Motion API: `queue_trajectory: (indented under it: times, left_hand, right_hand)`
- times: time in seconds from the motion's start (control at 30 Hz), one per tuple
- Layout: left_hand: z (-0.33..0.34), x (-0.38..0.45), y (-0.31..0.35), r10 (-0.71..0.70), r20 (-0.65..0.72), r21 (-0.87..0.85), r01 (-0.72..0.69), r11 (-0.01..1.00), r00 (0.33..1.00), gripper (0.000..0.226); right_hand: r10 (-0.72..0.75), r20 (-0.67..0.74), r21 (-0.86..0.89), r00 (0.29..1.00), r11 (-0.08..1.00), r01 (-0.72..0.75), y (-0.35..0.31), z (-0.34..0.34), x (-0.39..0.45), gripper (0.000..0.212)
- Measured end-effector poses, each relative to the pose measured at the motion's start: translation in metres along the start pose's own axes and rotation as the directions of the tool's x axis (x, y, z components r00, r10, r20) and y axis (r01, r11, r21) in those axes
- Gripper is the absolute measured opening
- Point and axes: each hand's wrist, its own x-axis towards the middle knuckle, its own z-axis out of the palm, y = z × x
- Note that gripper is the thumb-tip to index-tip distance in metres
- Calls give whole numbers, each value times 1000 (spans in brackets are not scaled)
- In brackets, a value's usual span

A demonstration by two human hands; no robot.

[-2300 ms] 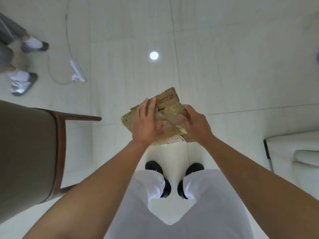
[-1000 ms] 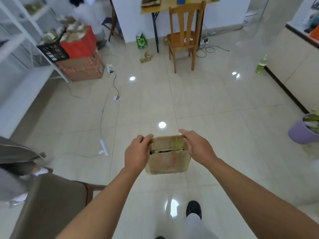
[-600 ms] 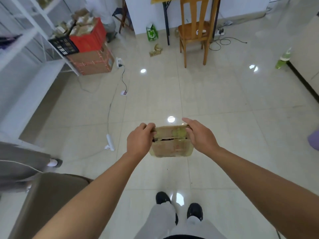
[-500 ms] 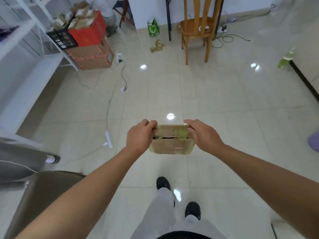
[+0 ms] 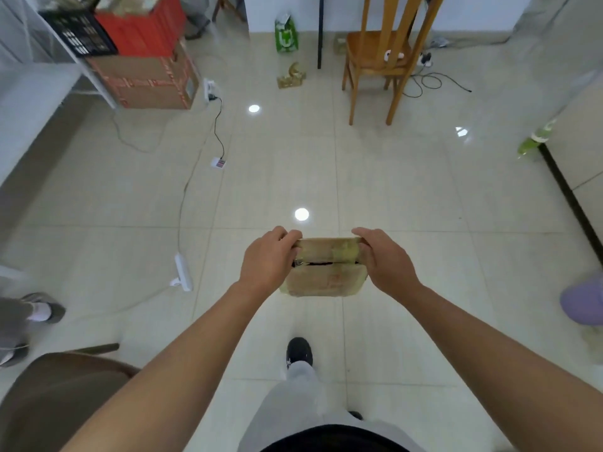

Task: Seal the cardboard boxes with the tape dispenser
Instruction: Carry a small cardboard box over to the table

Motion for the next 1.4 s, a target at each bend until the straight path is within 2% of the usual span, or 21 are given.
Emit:
queue_trajectory:
  times: [0.23,0.43,0.73,0.87,1.07,1.27,1.4]
  left_hand:
    - [-39,84,-49,39,-12,-42,-40,998,999,20]
    - [-49,147,-72,31,-19,-23,-31,999,999,20]
    - [-35,292,-93,-2,20,27,2,1000,1000,19]
    - [-31,371,-87,-71,26,7,71,997,997,17]
    - [-33,466,-92,-118,5,22,118,993,993,17]
    - [-43,559,-93,-78,-39,16,78,997,996,15]
    - [-38,625,-102,-3,2,0,3,1000,1000,17]
  right_hand:
    - [-32,-86,31,996,999,35,-24,1,98,33]
    - [11,-66,80,998,997,-6,-22,1,172,25]
    - [66,-32,184,997,981,-59,23,2,308,26]
    - [80,-28,216,996,974,-72,50,-15,384,25]
    - [35,-1,234,999,972,-34,73,-41,487,24]
    - [47,-43,236,998,971,-35,90,-66,562,25]
    - [78,-70,206,994,977,-63,106,-78,612,24]
